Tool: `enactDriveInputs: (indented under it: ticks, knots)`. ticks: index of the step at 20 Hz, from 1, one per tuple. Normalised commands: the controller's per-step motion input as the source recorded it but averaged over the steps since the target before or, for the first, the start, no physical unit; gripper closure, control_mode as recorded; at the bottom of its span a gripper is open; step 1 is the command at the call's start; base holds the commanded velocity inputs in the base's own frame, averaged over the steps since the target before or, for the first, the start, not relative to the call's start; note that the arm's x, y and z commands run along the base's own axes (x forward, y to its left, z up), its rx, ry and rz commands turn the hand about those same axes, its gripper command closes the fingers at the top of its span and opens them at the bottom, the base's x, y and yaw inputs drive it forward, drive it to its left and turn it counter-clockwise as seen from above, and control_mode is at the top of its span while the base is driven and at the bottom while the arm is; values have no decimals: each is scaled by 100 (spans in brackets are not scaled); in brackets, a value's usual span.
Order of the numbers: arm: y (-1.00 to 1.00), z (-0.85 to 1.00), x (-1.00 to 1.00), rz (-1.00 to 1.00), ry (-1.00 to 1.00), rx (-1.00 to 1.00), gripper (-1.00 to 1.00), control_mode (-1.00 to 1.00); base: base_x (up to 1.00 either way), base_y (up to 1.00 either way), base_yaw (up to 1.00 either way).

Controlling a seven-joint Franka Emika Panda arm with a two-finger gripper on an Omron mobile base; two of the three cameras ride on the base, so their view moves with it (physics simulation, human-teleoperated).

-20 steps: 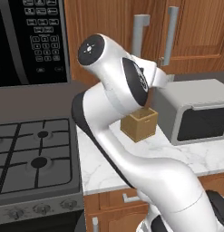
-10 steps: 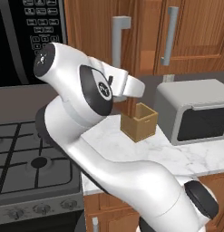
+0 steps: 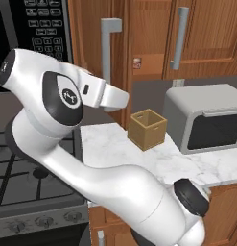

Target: Pick the bar soap and sponge from the cabinet and place them on the counter.

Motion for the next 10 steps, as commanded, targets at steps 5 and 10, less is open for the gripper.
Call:
enactDriveInputs:
  ticks: [5,10]
  knots:
    - [5,-2,0,-1,0,0,-100,-100,0,0,0]
    - [0,-6,-2,-1,0,0,-100,-100,0,0,0]
